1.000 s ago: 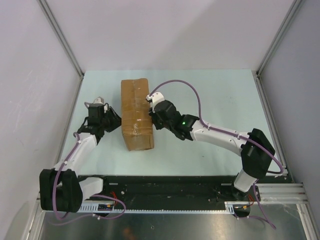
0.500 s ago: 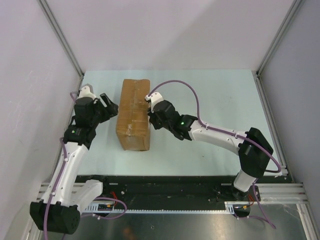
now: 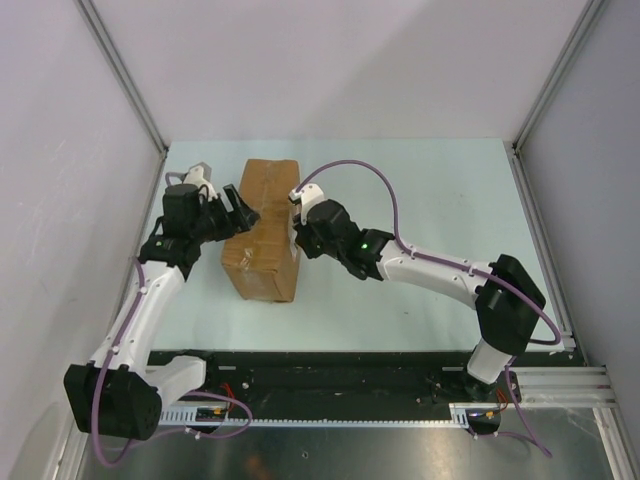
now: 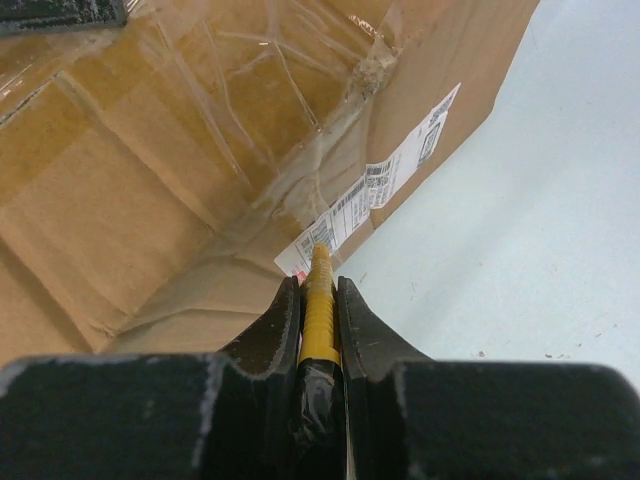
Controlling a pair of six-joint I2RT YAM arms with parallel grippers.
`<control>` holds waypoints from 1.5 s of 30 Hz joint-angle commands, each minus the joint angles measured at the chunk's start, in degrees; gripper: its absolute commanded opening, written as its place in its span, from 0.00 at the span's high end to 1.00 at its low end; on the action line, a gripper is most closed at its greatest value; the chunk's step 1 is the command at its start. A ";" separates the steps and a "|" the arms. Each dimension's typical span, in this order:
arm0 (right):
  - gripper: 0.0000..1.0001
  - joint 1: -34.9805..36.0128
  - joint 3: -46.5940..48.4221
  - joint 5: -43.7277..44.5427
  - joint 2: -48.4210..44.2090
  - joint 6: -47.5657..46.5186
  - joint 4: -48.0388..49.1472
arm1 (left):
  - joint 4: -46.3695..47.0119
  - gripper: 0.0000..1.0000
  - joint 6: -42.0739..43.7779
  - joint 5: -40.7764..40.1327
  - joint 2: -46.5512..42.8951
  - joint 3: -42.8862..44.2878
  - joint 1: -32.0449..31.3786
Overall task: Unpack the express box
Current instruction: Adjust the express box at the center of the board.
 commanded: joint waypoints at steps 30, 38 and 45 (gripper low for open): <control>1.00 16.28 2.43 -11.60 -12.93 -37.40 5.69 | 0.46 0.44 8.33 9.28 1.15 -8.71 -0.31; 1.00 19.88 2.43 -3.52 -9.32 -42.76 11.57 | 0.54 0.44 8.77 8.22 0.71 -8.54 -0.05; 1.00 20.06 2.34 -1.67 -7.30 -45.75 12.29 | 0.54 0.43 9.30 7.61 0.71 -9.24 -0.05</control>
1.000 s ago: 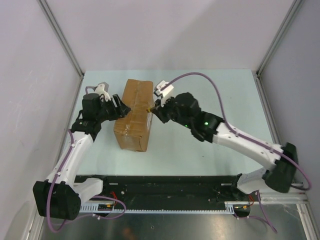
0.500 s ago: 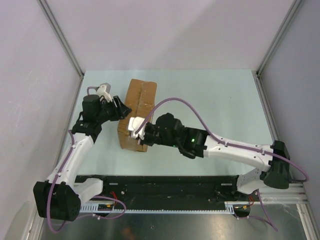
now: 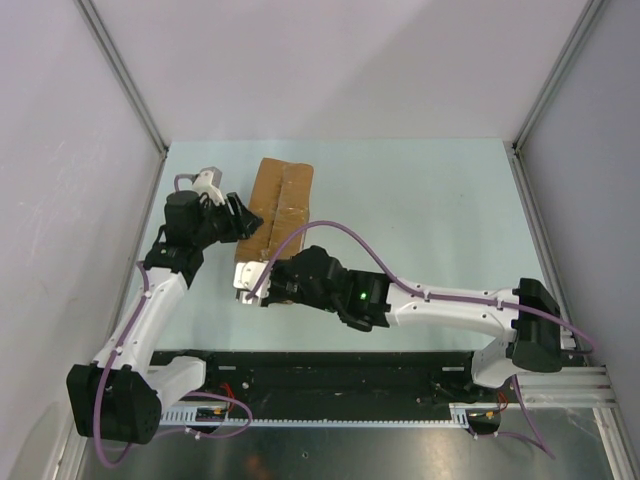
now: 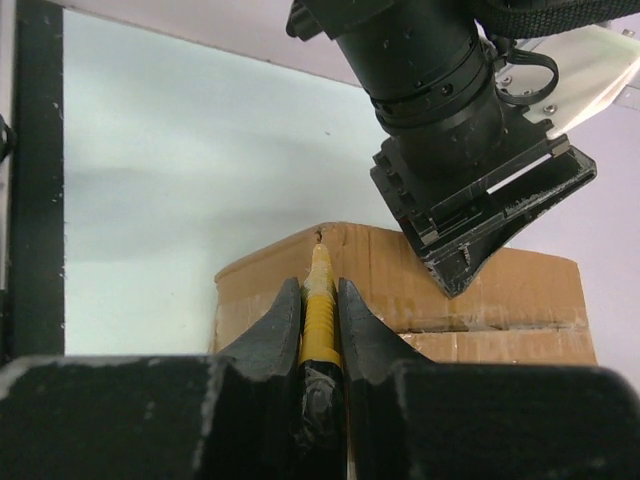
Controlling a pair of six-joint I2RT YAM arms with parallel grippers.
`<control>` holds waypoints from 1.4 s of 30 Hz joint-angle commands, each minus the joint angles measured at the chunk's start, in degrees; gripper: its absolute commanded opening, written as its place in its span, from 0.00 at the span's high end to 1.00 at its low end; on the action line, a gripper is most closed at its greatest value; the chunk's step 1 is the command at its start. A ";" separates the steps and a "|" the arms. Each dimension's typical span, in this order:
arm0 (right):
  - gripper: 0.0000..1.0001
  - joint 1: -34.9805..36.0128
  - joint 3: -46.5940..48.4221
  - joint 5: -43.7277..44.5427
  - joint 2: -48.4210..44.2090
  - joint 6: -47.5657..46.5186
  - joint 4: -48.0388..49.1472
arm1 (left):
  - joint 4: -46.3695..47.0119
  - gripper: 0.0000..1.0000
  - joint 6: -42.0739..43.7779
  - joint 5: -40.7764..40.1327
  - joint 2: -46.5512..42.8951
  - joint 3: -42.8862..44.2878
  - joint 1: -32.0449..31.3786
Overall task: Unpack the express box
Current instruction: Adjust the express box at the center of the board, then cut the express box at the center of the board.
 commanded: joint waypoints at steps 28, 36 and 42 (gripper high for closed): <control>1.00 1.31 1.79 1.89 -1.63 0.16 1.10 | -8.92 0.42 3.07 -1.49 2.05 -3.82 1.16; 1.00 1.31 1.79 3.30 -0.40 -0.54 1.19 | -8.83 0.42 3.07 -1.14 2.05 -3.91 1.25; 1.00 1.14 1.79 3.74 0.13 -0.01 0.05 | -8.92 0.42 3.07 -1.14 1.96 -4.08 1.25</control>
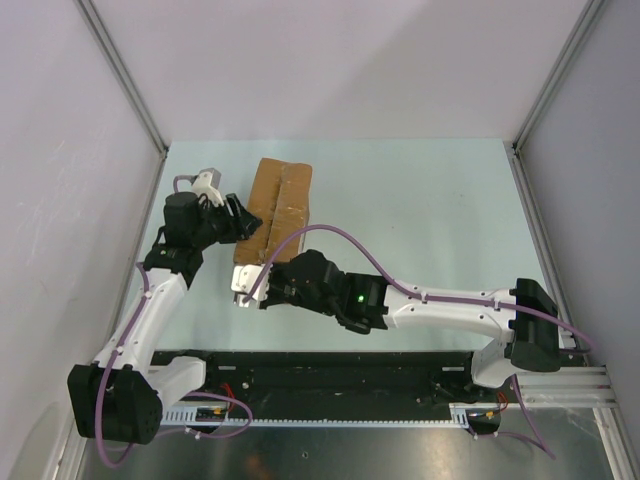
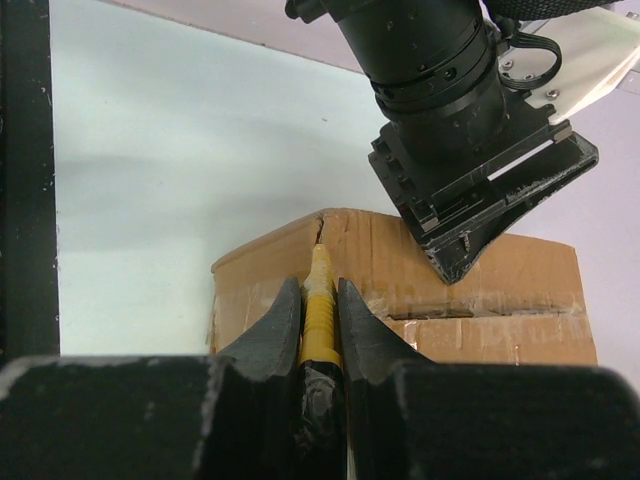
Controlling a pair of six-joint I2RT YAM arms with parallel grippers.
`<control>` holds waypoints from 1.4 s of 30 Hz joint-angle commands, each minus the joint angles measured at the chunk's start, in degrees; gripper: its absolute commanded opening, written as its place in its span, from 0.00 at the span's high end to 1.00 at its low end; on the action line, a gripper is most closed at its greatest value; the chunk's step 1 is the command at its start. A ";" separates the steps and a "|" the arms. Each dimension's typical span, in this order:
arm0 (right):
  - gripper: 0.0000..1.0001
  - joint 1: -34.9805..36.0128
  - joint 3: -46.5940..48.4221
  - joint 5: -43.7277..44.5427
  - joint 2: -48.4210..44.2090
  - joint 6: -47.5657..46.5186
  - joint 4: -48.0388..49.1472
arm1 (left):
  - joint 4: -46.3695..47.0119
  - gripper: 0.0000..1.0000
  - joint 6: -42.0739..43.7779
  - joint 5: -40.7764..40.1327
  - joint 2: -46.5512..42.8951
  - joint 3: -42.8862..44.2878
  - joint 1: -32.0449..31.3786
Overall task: Unpack the express box
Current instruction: Cut the express box at the center of the board.
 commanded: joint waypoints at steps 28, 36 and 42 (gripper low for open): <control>1.00 1.43 -0.75 5.29 -1.86 1.00 1.84 | -10.45 0.42 2.17 -2.15 3.47 -3.28 0.60; 1.00 2.40 -0.58 5.56 -1.43 -0.33 7.47 | -10.54 0.43 2.35 -1.88 2.95 -3.36 0.68; 1.00 2.40 -0.49 4.77 -1.07 0.20 6.86 | -10.54 0.43 2.35 -1.79 2.95 -3.45 0.60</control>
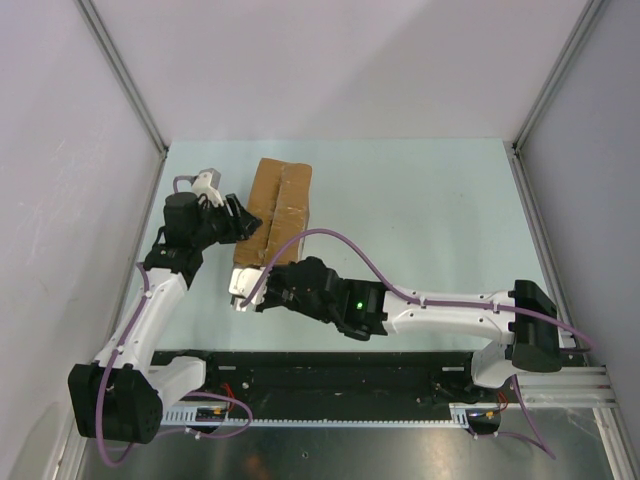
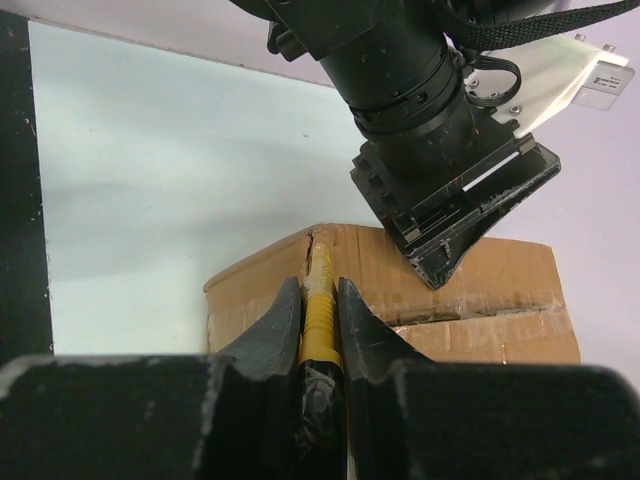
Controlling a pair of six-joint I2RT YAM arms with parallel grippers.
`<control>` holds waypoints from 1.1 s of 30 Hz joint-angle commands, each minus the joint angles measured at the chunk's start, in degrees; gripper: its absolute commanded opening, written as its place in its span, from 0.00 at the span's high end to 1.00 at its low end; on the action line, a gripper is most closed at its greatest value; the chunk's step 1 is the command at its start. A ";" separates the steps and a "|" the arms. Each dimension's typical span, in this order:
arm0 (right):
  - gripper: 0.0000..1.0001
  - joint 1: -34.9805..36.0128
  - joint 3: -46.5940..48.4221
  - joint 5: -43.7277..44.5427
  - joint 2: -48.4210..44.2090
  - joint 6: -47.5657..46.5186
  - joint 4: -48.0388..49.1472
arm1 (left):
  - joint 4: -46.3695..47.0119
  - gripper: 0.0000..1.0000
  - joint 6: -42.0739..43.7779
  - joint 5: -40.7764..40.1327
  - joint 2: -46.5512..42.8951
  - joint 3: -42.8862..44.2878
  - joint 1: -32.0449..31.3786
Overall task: Unpack the express box
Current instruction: Cut the express box at the center of the board.
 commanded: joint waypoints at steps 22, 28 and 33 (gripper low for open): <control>1.00 0.36 0.36 -0.66 0.86 2.22 -0.44 | -10.72 0.43 2.35 -1.75 2.49 -3.15 0.27; 1.00 0.36 0.36 1.00 2.00 1.26 -0.09 | -10.63 0.43 2.26 -1.84 2.40 -3.32 0.36; 1.00 0.27 0.36 2.50 2.00 0.29 0.26 | -10.63 0.42 2.35 -1.75 2.22 -3.41 0.36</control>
